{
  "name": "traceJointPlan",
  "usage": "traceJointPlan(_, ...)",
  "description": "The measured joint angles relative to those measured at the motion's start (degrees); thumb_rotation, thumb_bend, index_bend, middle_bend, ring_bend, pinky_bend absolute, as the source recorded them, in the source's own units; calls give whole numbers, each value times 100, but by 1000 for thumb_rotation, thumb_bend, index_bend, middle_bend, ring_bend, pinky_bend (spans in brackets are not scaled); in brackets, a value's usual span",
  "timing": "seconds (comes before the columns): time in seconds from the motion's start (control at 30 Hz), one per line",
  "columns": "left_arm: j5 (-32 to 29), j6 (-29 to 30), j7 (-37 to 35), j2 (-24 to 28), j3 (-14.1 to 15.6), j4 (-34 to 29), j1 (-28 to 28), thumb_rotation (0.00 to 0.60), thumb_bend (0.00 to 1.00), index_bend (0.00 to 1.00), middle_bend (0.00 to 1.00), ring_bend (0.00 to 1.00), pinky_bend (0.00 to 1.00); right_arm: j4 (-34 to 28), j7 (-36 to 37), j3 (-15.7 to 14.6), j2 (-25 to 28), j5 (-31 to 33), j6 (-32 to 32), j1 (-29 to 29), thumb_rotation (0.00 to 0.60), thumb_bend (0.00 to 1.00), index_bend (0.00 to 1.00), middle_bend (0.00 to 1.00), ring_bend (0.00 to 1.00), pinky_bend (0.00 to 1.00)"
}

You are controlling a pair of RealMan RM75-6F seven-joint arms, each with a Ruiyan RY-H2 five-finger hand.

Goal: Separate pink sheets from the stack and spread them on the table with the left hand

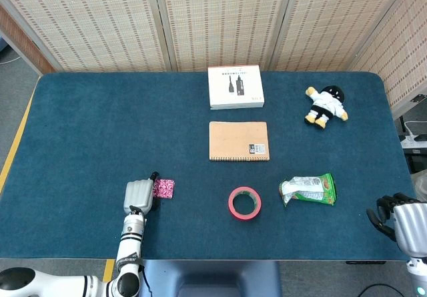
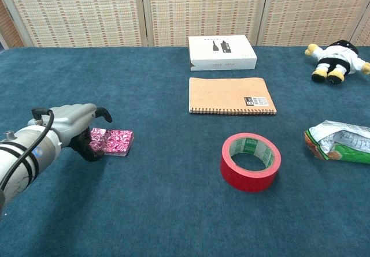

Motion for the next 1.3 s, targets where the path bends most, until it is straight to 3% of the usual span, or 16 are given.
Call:
traceJointPlan(0.47,134,49,-40,-280,8,460,10,600,341,266,1000,1000,1000,0,12,-13,4,-18,-8,4,600,169,853,786,660,842)
traceJointPlan(1.3,194,-96,-76,-288,-32,363,137,600,339,235,998,1000,1000,18,12,-30,-8,-44,-27,19,600,168,853,786,660,842)
